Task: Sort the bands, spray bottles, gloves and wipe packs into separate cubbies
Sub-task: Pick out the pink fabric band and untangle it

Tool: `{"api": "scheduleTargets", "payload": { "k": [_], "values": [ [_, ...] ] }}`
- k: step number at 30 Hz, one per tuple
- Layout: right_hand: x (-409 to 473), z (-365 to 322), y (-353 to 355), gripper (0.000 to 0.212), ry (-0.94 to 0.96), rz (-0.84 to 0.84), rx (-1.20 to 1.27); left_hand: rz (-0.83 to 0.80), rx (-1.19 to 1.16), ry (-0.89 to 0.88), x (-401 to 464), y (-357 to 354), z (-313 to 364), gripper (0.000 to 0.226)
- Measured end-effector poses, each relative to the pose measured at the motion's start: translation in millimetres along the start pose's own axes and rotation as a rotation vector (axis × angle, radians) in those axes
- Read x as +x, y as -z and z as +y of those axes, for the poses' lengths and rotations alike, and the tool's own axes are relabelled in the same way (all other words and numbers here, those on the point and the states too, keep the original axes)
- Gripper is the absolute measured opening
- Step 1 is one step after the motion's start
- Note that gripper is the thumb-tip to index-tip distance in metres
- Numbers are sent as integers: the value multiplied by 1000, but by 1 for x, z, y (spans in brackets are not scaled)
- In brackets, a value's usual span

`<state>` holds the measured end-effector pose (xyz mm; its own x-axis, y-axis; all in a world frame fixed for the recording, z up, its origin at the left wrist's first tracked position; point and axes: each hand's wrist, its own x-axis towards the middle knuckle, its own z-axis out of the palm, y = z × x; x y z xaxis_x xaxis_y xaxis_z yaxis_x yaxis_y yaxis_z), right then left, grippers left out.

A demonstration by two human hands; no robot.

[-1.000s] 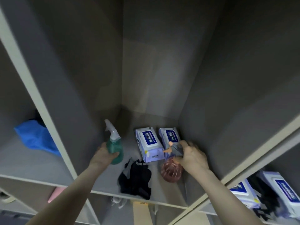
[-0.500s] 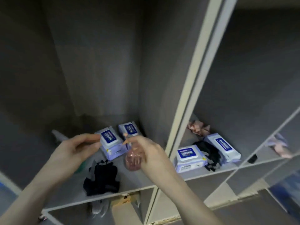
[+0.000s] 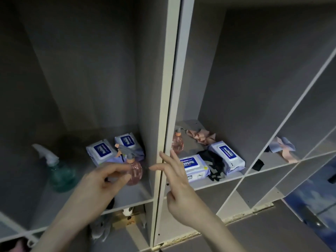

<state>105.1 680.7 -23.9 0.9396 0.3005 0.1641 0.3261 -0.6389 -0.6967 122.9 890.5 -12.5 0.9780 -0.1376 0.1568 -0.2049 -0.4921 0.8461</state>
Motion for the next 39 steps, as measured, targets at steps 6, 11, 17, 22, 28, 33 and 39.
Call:
{"api": "scheduleTargets", "payload": {
  "k": [6,11,17,22,28,33,39],
  "values": [
    [-24,48,35,25,-97,-33,24,0,17,35,8,-58,26,18],
    [-60,101,104,37,-162,-1,-188,37,-4,41,26,-137,56,17],
    [-98,169,170,36,-234,-40,-139,103,-22,68,31,-213,84,23],
    [-122,200,209,55,-184,-25,-161,139,-17,107,39,-254,107,20],
    [-121,220,226,42,-170,16,-143,89,56,146,49,-281,118,25],
    [-94,223,223,39,-159,31,-141,70,21,156,64,-288,118,34],
    [-41,223,214,42,-174,-39,-101,49,-11,221,95,-285,108,42]
  ]
}}
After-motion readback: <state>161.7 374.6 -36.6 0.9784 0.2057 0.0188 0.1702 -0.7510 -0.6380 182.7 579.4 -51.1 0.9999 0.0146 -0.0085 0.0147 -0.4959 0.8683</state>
